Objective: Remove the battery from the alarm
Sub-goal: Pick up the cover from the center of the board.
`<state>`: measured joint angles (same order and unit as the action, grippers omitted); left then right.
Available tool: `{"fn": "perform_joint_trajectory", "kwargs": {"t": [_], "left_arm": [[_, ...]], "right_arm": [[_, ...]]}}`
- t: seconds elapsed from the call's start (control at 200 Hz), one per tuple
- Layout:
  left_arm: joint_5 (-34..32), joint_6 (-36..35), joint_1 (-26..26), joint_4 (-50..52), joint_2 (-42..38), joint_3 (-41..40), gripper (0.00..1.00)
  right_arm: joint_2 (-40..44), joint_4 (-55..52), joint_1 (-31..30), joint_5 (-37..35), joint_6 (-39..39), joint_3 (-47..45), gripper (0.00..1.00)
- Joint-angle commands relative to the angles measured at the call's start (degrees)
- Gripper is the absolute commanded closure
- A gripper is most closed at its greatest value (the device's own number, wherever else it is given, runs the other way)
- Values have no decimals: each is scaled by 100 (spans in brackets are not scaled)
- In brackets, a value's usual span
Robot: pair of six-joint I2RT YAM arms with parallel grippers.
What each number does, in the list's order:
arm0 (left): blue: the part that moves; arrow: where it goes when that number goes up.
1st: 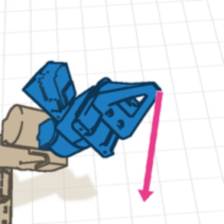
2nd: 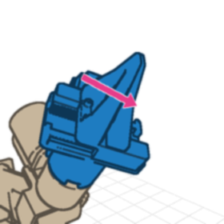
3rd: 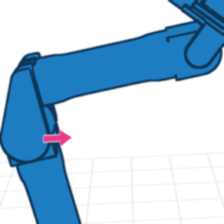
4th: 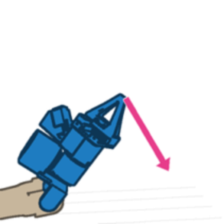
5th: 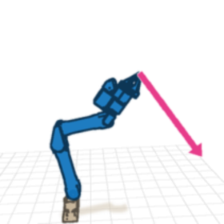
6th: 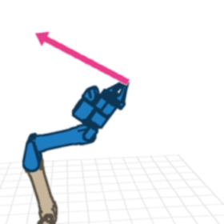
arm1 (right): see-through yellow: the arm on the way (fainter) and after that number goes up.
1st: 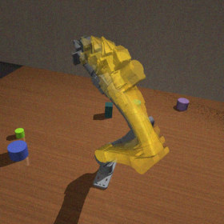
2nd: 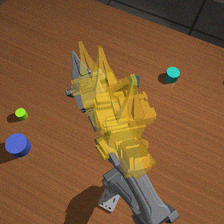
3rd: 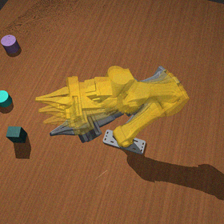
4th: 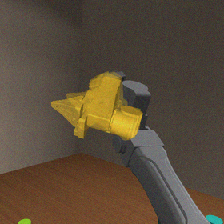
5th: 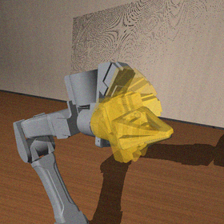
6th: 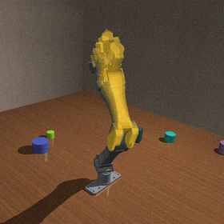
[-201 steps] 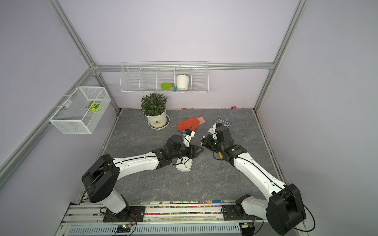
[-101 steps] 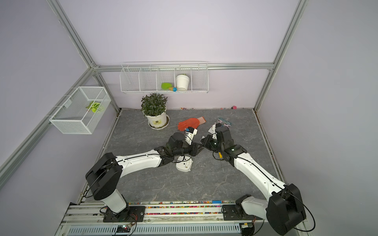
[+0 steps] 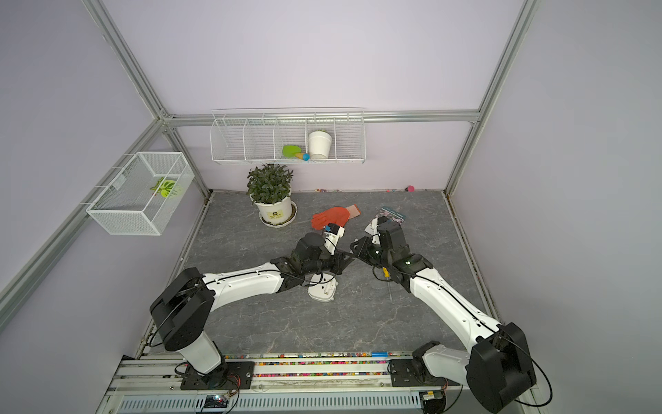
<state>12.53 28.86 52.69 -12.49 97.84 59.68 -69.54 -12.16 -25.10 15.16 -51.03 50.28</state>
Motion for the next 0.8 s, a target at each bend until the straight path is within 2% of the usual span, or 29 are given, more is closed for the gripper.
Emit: {"fn": "perform_joint_trajectory", "kwargs": {"t": [0.0, 0.115, 0.22, 0.325, 0.425, 0.565, 0.795], "left_arm": [[-638, -564, 31, 544, -217, 12, 100], [-1625, -1428, 182, 1050, -458, -118, 100], [-2676, -2518, 574, 1301, -628, -208, 100], [-3313, -3408, 929, 1285, -734, -307, 100], [-3541, -3946, 1129, 1258, -797, -366, 100], [-3808, -4294, 1245, 1309, -802, -367, 100], [-4170, -4549, 1461, 1215, -827, -405, 100]], "right_arm": [[292, -562, 182, 107, 219, 221, 62], [515, -801, 458, 514, 112, 254, 60], [599, -853, 525, 827, -299, 234, 59], [462, -1039, 542, 1172, -802, 386, 59], [244, -1396, 546, 1492, -970, 677, 59], [100, -2018, 550, 1398, -938, 932, 59], [7, -1776, 543, 1681, -1408, 647, 59]]}}
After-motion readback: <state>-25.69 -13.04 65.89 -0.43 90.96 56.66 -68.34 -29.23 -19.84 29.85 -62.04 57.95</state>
